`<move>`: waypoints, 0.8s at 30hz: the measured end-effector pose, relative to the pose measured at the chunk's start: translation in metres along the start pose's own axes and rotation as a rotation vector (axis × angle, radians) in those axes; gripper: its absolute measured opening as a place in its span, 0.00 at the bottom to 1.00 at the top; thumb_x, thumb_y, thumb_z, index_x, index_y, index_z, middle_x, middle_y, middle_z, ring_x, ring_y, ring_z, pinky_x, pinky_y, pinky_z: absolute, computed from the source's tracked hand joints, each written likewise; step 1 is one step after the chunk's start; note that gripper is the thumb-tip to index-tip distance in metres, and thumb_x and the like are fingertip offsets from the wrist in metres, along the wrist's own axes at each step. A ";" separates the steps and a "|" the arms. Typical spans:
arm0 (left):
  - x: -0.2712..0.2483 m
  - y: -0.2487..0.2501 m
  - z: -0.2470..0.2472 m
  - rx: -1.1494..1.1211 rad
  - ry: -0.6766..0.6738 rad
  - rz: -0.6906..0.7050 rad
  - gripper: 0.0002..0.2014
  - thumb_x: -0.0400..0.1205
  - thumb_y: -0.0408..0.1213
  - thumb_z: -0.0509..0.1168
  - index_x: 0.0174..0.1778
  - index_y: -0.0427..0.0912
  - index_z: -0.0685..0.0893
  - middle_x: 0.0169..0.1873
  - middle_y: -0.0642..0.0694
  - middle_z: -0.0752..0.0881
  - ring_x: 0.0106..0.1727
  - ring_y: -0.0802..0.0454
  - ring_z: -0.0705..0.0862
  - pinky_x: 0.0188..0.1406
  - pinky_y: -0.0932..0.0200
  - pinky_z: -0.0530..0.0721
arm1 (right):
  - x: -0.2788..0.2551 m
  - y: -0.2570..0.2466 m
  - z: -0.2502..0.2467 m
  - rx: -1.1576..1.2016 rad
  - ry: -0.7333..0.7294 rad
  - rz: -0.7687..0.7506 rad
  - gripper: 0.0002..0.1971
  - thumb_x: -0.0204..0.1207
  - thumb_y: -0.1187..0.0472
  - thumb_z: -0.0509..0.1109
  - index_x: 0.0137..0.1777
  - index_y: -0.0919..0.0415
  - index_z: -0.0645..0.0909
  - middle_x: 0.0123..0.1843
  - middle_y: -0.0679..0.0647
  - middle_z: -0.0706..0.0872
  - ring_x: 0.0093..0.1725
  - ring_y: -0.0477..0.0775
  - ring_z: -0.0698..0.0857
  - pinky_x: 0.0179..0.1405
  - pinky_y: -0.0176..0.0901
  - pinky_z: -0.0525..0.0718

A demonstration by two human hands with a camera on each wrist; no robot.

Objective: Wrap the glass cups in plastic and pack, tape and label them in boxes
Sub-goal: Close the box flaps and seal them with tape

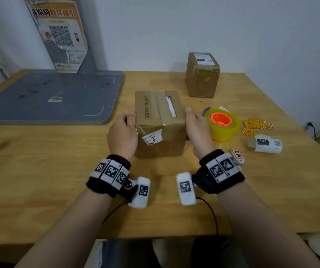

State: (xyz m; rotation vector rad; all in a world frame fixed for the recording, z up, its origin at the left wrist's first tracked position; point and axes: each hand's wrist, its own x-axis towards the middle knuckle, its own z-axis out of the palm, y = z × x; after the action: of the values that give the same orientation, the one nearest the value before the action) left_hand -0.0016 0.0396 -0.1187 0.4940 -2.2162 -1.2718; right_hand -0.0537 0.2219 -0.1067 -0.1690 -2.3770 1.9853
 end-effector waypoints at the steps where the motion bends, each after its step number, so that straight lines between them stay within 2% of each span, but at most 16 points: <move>1: -0.002 -0.002 -0.001 0.018 0.004 0.015 0.22 0.93 0.51 0.52 0.42 0.40 0.81 0.31 0.45 0.82 0.34 0.42 0.82 0.33 0.49 0.77 | -0.003 0.002 0.000 0.038 -0.014 0.023 0.33 0.83 0.37 0.61 0.56 0.70 0.86 0.54 0.69 0.90 0.47 0.60 0.88 0.48 0.54 0.85; 2: -0.003 -0.004 -0.002 0.020 0.000 0.018 0.20 0.93 0.48 0.51 0.42 0.41 0.80 0.31 0.46 0.81 0.34 0.43 0.81 0.33 0.49 0.75 | -0.006 0.003 -0.001 0.061 -0.032 0.044 0.31 0.84 0.37 0.61 0.58 0.68 0.87 0.58 0.67 0.90 0.52 0.62 0.90 0.54 0.59 0.88; 4: -0.002 -0.005 -0.003 -0.011 -0.027 0.006 0.17 0.93 0.46 0.52 0.46 0.44 0.80 0.33 0.48 0.81 0.36 0.43 0.82 0.38 0.44 0.84 | -0.005 0.003 -0.002 0.090 -0.065 0.078 0.27 0.86 0.38 0.62 0.60 0.62 0.87 0.60 0.64 0.91 0.59 0.63 0.90 0.61 0.63 0.87; 6: 0.000 -0.006 -0.001 -0.059 -0.069 -0.042 0.14 0.92 0.47 0.52 0.46 0.48 0.79 0.37 0.48 0.83 0.40 0.43 0.84 0.46 0.36 0.88 | -0.003 0.001 0.000 0.137 -0.095 0.124 0.25 0.86 0.37 0.61 0.65 0.57 0.84 0.61 0.59 0.91 0.61 0.60 0.89 0.64 0.61 0.87; 8: 0.002 -0.005 0.000 -0.135 -0.133 -0.117 0.14 0.89 0.53 0.50 0.46 0.52 0.76 0.43 0.45 0.85 0.47 0.40 0.87 0.53 0.31 0.88 | 0.001 0.000 0.004 0.191 -0.109 0.177 0.28 0.84 0.36 0.60 0.74 0.55 0.78 0.66 0.54 0.88 0.65 0.58 0.87 0.70 0.61 0.84; 11: 0.007 -0.009 0.002 -0.146 -0.204 -0.147 0.16 0.81 0.59 0.46 0.46 0.53 0.73 0.49 0.39 0.87 0.51 0.34 0.89 0.56 0.26 0.87 | 0.012 0.003 0.010 0.266 -0.110 0.225 0.31 0.85 0.39 0.59 0.82 0.56 0.73 0.71 0.56 0.86 0.67 0.59 0.87 0.72 0.62 0.85; 14: 0.010 -0.008 0.001 -0.115 -0.232 -0.128 0.14 0.87 0.54 0.47 0.47 0.52 0.71 0.50 0.36 0.86 0.52 0.33 0.89 0.55 0.26 0.87 | 0.017 -0.001 0.007 0.278 -0.131 0.247 0.25 0.89 0.44 0.60 0.80 0.57 0.75 0.68 0.56 0.88 0.65 0.58 0.88 0.70 0.60 0.86; 16: 0.012 -0.006 0.001 -0.109 -0.225 -0.139 0.12 0.91 0.50 0.47 0.47 0.51 0.71 0.51 0.35 0.86 0.53 0.32 0.89 0.55 0.26 0.87 | 0.020 0.001 0.004 0.278 -0.149 0.244 0.20 0.91 0.48 0.61 0.76 0.58 0.76 0.64 0.57 0.89 0.61 0.58 0.89 0.65 0.57 0.88; 17: 0.012 -0.007 0.001 -0.107 -0.219 -0.141 0.12 0.92 0.48 0.48 0.47 0.51 0.71 0.52 0.34 0.87 0.53 0.32 0.89 0.55 0.26 0.87 | 0.022 0.004 0.003 0.280 -0.166 0.241 0.18 0.91 0.50 0.61 0.73 0.59 0.78 0.61 0.57 0.90 0.58 0.57 0.90 0.59 0.54 0.90; 19: 0.014 -0.008 0.002 -0.105 -0.216 -0.142 0.11 0.93 0.45 0.48 0.49 0.49 0.72 0.51 0.35 0.86 0.52 0.32 0.89 0.54 0.26 0.88 | 0.020 0.008 0.000 0.226 -0.194 0.220 0.11 0.92 0.55 0.62 0.66 0.59 0.80 0.52 0.56 0.90 0.47 0.53 0.89 0.39 0.43 0.87; 21: 0.015 -0.011 0.002 -0.087 -0.207 -0.133 0.10 0.93 0.41 0.49 0.50 0.48 0.73 0.50 0.37 0.86 0.51 0.34 0.89 0.53 0.28 0.88 | 0.021 0.012 0.000 0.138 -0.200 0.188 0.06 0.92 0.59 0.63 0.62 0.59 0.80 0.44 0.54 0.88 0.38 0.50 0.85 0.24 0.35 0.80; 22: 0.015 -0.011 0.001 -0.076 -0.205 -0.141 0.10 0.93 0.39 0.50 0.50 0.47 0.75 0.50 0.39 0.86 0.51 0.35 0.89 0.53 0.29 0.89 | 0.022 0.013 0.001 0.088 -0.208 0.161 0.07 0.92 0.60 0.63 0.61 0.60 0.80 0.42 0.54 0.86 0.35 0.50 0.82 0.20 0.34 0.77; 24: 0.015 -0.005 -0.004 -0.074 -0.211 -0.169 0.09 0.93 0.39 0.53 0.55 0.46 0.79 0.51 0.43 0.87 0.49 0.42 0.89 0.52 0.37 0.90 | 0.023 0.012 -0.001 -0.017 -0.199 0.050 0.10 0.92 0.57 0.62 0.61 0.62 0.80 0.43 0.56 0.86 0.35 0.54 0.81 0.21 0.35 0.76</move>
State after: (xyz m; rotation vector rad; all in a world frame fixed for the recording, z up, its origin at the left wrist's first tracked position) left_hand -0.0109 0.0263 -0.1176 0.5505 -2.3281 -1.5513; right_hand -0.0760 0.2275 -0.1189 -0.0324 -2.5325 2.0957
